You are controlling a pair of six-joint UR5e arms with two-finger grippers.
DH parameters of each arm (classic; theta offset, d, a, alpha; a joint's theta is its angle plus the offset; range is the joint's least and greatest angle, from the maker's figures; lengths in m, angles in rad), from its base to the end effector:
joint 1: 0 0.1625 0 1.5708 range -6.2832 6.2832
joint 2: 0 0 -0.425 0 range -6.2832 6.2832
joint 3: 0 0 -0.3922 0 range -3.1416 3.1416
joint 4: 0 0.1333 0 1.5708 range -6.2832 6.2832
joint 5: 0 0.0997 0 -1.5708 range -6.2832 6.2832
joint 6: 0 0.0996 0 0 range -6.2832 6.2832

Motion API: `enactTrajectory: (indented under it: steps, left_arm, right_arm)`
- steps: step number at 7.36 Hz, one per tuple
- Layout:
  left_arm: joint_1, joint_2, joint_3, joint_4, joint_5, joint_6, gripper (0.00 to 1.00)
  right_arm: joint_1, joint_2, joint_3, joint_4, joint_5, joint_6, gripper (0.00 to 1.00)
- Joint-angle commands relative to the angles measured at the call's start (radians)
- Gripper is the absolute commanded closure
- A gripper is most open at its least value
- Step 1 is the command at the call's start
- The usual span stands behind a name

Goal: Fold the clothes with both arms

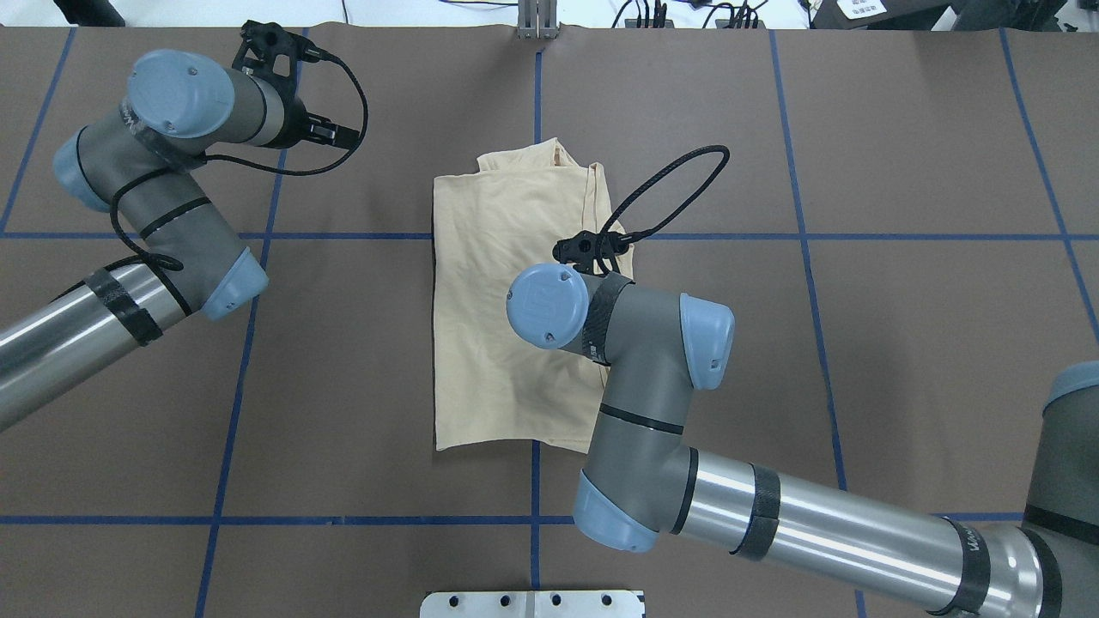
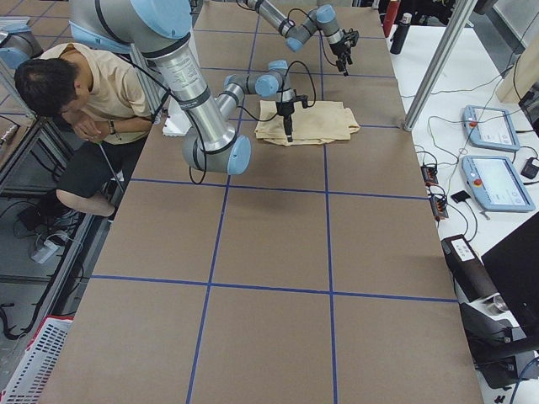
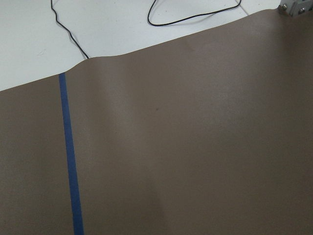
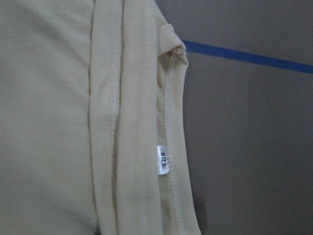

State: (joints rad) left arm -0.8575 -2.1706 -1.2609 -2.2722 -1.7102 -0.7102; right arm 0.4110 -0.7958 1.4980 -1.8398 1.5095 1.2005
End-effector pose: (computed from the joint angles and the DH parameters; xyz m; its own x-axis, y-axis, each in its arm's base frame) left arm 0.4023 -0.6475 0.3718 0.7437 0.2880 -0.6032 0.1670 0.7938 0.5848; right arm -0.6126 -0.4191 0.2612 0.9285 0.0106 0.3712 -0.0926 0.9746 0.2037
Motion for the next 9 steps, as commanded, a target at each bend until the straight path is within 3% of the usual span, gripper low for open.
enactTrajectory:
  steps: [1,3,6,8,9]
  left_arm:
    - [0.002,0.0,0.0,-0.001,0.001,0.0,0.0]
    - [0.005,0.0,0.0,0.0,0.001,0.0,0.0]
    - [0.006,0.0,0.002,0.0,0.0,0.0,0.0]
    - [0.006,0.0,0.002,0.0,0.0,0.002,0.0]
    - [0.006,0.002,0.002,-0.001,0.0,0.0,0.0]
  right_arm:
    - [0.029,-0.017,0.033,-0.06,0.0,-0.08,0.0]
    - [0.051,-0.106,0.141,-0.093,0.0,-0.133,0.0]
    - [0.061,-0.193,0.148,-0.079,-0.012,-0.137,0.0]
    - [0.104,-0.171,0.192,-0.078,0.0,-0.183,0.0]
    - [0.113,-0.101,0.188,-0.069,0.003,-0.171,0.0]
